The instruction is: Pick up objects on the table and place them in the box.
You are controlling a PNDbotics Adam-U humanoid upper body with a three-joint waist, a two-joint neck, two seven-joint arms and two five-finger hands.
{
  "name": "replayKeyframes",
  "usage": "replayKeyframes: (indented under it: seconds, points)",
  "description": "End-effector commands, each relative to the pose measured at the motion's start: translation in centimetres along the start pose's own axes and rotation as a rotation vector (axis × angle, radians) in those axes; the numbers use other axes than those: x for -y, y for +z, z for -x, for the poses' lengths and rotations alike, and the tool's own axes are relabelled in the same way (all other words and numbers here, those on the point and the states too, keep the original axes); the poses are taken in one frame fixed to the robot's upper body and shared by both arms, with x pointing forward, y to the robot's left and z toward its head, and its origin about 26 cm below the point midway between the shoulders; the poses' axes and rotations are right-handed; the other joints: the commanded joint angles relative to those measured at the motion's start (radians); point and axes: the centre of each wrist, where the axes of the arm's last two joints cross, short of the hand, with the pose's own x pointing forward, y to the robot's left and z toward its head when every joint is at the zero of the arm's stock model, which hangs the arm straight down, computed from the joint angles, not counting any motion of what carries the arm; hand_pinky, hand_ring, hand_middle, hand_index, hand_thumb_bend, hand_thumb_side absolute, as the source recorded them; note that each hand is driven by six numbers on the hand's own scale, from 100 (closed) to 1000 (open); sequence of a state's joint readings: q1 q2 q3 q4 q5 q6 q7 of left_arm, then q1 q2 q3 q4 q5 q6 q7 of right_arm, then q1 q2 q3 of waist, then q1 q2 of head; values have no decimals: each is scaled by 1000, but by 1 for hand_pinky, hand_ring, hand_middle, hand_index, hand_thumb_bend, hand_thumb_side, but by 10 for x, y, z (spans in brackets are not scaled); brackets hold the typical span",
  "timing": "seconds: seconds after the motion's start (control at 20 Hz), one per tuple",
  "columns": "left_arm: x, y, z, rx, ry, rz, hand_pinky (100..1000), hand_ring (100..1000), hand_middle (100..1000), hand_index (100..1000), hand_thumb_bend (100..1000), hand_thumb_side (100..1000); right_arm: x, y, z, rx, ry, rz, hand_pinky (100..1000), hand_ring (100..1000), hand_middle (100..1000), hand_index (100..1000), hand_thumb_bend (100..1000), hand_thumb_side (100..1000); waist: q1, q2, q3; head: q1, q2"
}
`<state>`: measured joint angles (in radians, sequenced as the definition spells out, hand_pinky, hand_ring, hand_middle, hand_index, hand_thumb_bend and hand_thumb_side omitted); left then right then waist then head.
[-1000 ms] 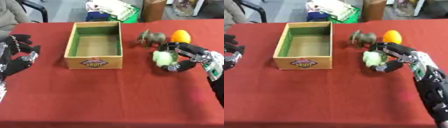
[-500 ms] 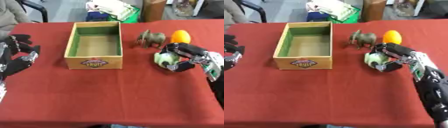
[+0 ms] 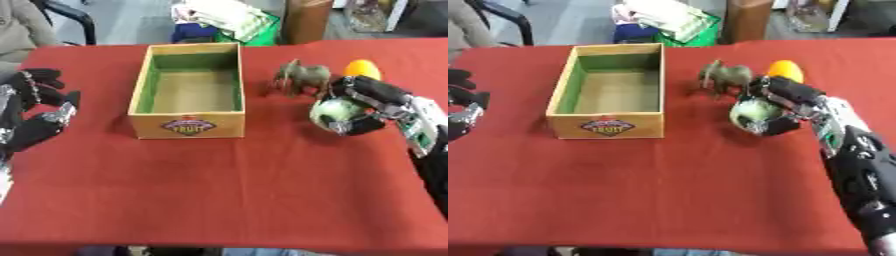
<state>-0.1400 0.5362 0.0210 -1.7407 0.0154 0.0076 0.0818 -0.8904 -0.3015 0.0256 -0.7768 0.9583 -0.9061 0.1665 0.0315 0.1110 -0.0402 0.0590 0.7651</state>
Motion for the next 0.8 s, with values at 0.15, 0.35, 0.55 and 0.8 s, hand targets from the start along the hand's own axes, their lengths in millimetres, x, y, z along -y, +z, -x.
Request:
replayKeyframes:
  seconds: [0.15, 0.35, 0.55, 0.8]
  points:
    - [-6, -4, -9, 33, -10, -2, 605, 574, 575, 740, 334, 183, 42, -35, -13, 105, 19, 82, 218, 374, 336, 527, 100, 302, -3, -16, 8, -3, -1]
    - [-4, -7, -14, 52, -6, 10, 605, 574, 575, 740, 334, 181, 58, -59, -24, 172, -4, 104, 220, 376, 338, 532, 100, 300, -5, -14, 31, -7, -8]
    - [-2, -13, -21, 79, 0, 35, 605, 574, 575, 740, 334, 180, 64, -72, -30, 207, -24, 105, 223, 379, 340, 534, 100, 299, -8, -10, 76, -20, -19]
    - [2, -20, -30, 114, 9, 62, 605, 574, 575, 740, 335, 179, 67, -82, -35, 230, -42, 103, 224, 381, 344, 536, 100, 301, -15, 0, 144, -39, -38]
